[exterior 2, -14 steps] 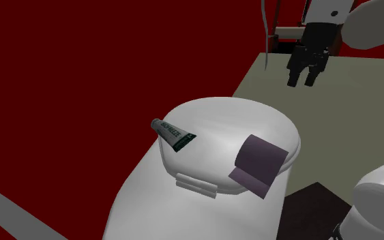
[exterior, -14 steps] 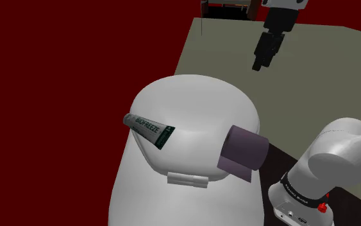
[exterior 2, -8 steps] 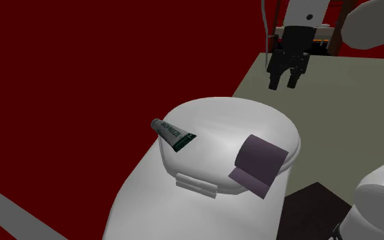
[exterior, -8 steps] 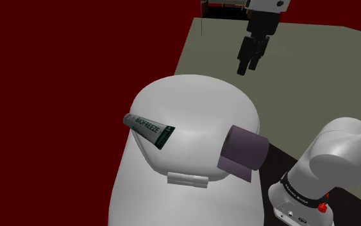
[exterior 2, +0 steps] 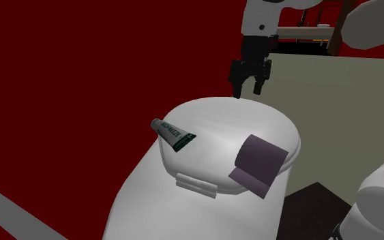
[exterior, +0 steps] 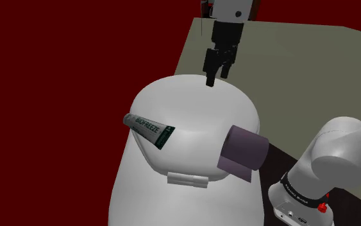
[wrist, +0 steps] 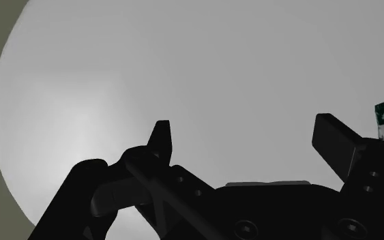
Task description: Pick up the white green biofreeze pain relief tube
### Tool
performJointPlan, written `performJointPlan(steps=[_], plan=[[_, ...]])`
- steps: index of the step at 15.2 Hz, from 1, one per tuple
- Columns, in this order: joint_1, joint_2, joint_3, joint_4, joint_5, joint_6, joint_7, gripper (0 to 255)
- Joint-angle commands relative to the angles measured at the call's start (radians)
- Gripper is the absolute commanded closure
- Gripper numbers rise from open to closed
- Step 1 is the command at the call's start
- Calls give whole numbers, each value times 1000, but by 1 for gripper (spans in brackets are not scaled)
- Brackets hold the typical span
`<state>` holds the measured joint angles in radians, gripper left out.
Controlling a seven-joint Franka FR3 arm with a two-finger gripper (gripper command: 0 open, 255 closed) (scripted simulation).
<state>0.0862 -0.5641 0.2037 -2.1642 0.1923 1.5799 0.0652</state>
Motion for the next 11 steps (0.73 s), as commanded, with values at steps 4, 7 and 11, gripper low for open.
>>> performJointPlan(steps=[4, 7, 11], plan=[[25, 139, 105, 93, 0, 42, 93, 0], [37, 233, 166, 159, -16, 64, 152, 0], [57, 373, 244, 262, -60, 84, 239, 0]])
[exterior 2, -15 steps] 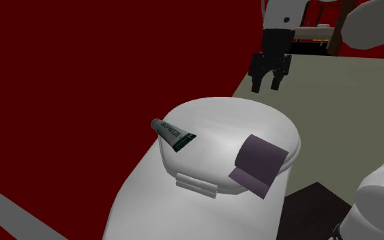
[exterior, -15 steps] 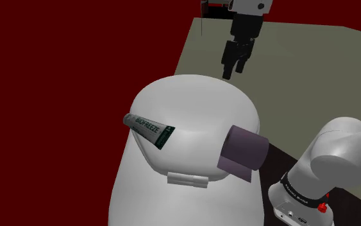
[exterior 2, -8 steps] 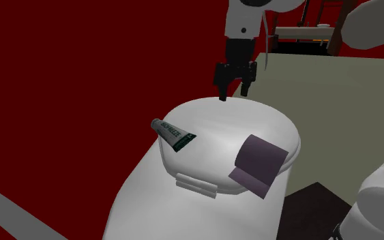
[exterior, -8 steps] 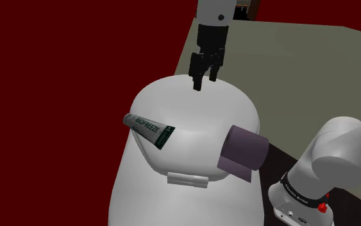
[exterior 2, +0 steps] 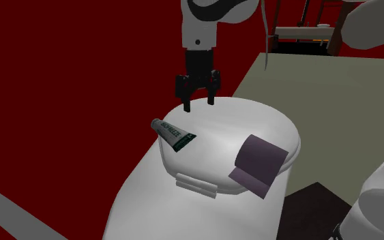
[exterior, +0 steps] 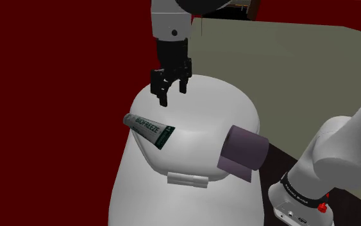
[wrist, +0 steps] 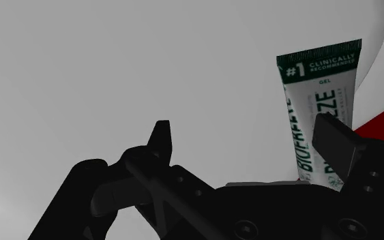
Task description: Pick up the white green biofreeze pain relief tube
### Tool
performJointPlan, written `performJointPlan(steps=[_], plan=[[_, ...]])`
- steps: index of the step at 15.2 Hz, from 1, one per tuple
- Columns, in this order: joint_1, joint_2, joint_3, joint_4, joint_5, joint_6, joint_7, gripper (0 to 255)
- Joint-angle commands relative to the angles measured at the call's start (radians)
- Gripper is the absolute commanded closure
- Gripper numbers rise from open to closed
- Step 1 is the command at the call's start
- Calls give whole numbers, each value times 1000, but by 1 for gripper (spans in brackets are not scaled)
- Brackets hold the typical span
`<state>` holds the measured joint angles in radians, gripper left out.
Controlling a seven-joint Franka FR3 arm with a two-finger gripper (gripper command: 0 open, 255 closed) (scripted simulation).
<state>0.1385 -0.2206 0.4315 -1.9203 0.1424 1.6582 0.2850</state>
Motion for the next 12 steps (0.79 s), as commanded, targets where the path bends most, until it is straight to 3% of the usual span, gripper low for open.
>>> performJointPlan(steps=[1, 7, 12], plan=[[12, 67, 35, 47, -25, 9, 42, 0], [78, 317, 126, 252, -151, -2, 186, 0], [82, 320, 123, 201, -153, 52, 187, 0]])
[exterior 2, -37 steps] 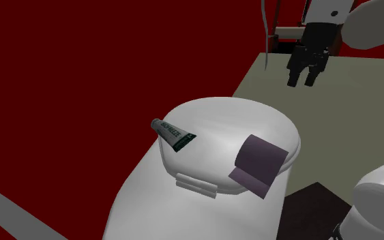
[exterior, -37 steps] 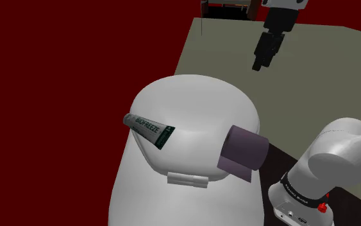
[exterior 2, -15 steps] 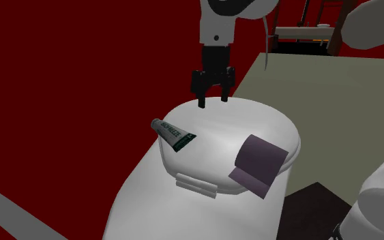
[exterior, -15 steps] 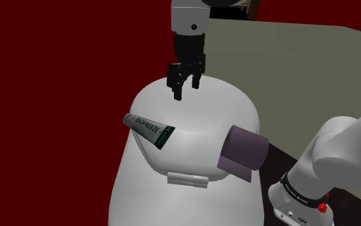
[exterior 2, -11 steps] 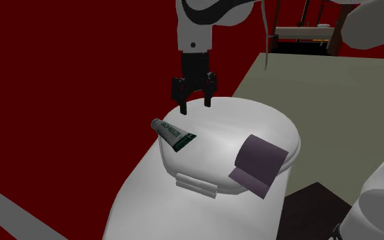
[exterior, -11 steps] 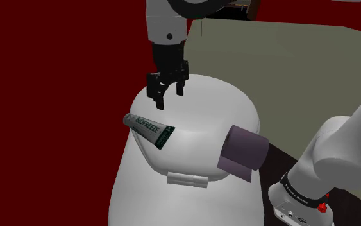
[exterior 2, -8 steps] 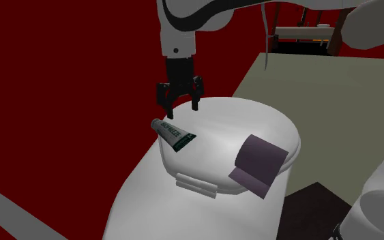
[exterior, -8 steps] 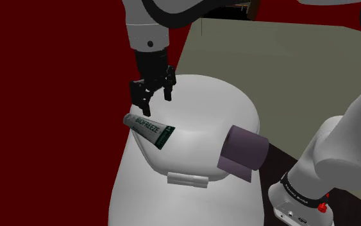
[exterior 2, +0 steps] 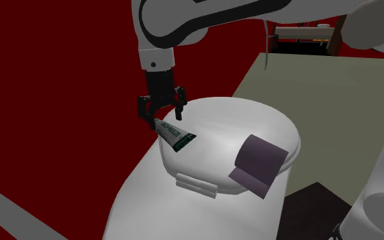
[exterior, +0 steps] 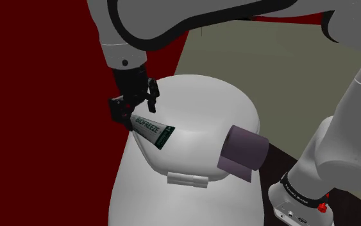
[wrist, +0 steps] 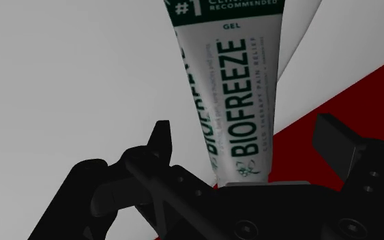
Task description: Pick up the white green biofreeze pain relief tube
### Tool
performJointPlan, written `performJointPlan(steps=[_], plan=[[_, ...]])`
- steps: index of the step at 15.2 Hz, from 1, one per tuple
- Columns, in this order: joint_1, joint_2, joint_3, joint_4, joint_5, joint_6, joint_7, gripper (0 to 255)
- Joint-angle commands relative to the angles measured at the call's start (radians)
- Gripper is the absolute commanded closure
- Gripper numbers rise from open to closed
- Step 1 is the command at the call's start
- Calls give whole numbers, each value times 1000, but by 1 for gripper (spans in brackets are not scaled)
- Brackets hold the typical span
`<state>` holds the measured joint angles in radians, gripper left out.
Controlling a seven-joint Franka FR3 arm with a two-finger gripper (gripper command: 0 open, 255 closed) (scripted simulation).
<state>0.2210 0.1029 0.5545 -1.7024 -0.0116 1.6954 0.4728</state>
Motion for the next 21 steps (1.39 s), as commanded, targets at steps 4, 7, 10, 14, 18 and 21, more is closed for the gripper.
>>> performJointPlan(steps=[4, 7, 10, 14, 18, 21], plan=[[-1, 0, -1, -62, 0, 62, -1, 0], [-1, -1, -1, -63, 0, 62, -2, 255], [-1, -1, -1, -63, 0, 63, -2, 255], [-1, -1, -1, -63, 0, 63, -2, 255], [-1, -3, 0, -24, 1, 22, -1, 255], [0, -4, 0, 15, 2, -18, -1, 255]])
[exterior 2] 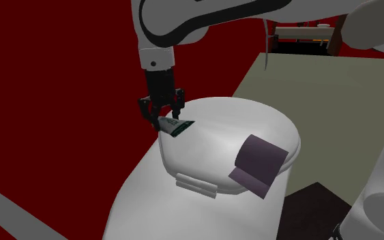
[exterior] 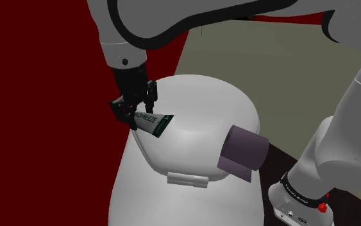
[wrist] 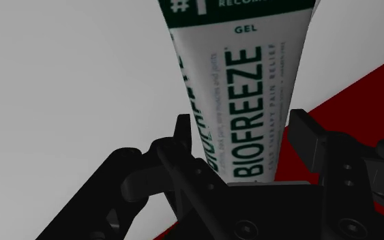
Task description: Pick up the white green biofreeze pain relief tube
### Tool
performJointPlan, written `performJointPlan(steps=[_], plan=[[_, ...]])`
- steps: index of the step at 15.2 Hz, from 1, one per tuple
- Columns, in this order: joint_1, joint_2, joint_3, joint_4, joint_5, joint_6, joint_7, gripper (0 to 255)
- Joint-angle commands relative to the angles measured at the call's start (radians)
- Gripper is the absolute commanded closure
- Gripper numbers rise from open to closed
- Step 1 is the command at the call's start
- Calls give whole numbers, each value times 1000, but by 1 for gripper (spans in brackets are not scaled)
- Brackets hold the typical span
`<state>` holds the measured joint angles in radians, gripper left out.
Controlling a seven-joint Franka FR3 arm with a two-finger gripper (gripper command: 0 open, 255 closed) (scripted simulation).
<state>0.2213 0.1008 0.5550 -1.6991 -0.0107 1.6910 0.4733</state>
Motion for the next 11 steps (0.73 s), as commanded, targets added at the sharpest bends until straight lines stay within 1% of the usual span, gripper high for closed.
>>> performJointPlan(steps=[1, 9, 11], plan=[[0, -1, 0, 26, 1, -27, 0, 255], [5, 12, 3, 148, -6, -138, 7, 255], [6, 12, 3, 151, -6, -140, 7, 255]])
